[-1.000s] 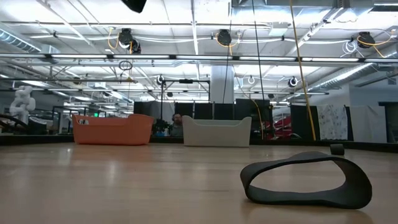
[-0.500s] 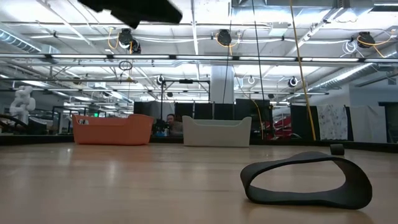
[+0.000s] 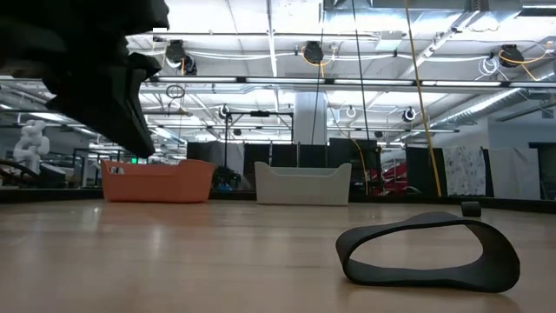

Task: Sort rubber bands into baskets
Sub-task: Put the black rubberband into the yellow bin

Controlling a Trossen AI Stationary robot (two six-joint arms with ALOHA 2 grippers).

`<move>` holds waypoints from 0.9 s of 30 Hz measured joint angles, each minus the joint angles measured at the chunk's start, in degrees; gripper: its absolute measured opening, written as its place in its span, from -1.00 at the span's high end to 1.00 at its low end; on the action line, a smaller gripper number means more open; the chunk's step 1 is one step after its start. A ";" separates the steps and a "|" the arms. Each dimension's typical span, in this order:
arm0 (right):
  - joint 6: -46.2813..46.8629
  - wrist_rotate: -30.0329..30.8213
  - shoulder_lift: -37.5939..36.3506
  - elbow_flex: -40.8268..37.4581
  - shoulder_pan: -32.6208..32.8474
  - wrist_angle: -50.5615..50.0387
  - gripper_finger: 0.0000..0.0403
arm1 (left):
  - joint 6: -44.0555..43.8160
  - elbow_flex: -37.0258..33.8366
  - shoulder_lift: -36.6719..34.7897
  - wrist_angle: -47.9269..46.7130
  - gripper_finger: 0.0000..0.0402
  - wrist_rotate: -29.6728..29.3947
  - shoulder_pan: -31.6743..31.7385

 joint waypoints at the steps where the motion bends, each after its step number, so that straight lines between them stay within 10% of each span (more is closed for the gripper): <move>1: 1.94 -0.91 0.08 0.00 0.56 -1.56 1.00 | -0.85 0.00 0.00 -0.31 0.99 0.14 0.00; 12: 8.28 -3.24 5.05 -0.06 4.36 -6.22 0.96 | -0.29 -0.02 -0.02 9.70 0.96 0.62 -1.15; 20: 7.11 -3.72 8.85 -0.07 4.46 -5.99 0.77 | 17.21 -1.33 6.38 47.49 0.92 16.24 -2.36; 27: 6.31 -4.96 9.26 -0.07 4.46 -6.16 0.61 | 20.28 -1.29 14.13 66.58 0.49 19.34 -1.12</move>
